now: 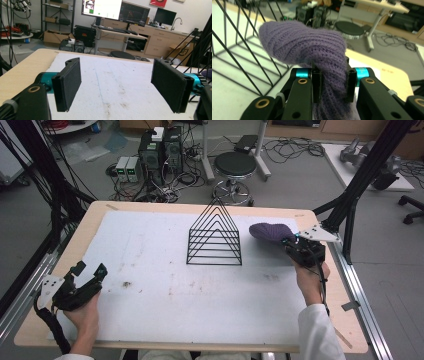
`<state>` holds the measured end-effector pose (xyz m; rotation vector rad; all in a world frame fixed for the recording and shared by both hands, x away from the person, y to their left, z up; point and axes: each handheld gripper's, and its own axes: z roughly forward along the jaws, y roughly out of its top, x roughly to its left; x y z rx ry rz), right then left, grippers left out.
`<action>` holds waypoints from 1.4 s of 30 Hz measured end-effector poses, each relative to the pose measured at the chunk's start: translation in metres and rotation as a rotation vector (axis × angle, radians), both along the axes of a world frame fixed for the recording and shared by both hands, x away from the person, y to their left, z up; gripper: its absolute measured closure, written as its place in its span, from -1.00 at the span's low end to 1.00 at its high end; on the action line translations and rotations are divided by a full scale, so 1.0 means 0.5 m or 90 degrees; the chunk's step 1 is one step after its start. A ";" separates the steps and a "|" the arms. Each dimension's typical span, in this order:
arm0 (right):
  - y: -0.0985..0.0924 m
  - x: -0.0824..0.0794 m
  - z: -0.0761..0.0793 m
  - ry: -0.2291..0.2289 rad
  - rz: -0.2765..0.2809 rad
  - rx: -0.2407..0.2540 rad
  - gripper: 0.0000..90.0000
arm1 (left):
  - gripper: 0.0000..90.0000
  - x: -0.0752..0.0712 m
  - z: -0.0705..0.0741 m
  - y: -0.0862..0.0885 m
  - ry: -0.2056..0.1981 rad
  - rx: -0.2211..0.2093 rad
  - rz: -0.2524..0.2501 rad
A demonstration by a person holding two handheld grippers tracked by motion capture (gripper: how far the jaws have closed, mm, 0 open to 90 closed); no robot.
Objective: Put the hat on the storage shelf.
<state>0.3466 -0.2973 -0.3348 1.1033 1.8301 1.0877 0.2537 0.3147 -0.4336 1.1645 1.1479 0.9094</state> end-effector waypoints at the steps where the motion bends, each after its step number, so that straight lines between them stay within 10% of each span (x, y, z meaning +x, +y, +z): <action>1: 0.001 -0.003 0.006 -0.013 -0.006 -0.004 0.68 | -0.46 0.000 0.000 0.000 0.000 0.000 0.000; 18: 0.041 -0.077 0.081 -0.264 -0.062 0.055 0.65 | -0.46 0.001 -0.001 0.001 0.004 -0.002 -0.001; 42: 0.124 -0.159 0.188 -0.387 0.000 0.170 0.65 | -0.46 -0.003 0.003 0.002 -0.007 0.011 0.009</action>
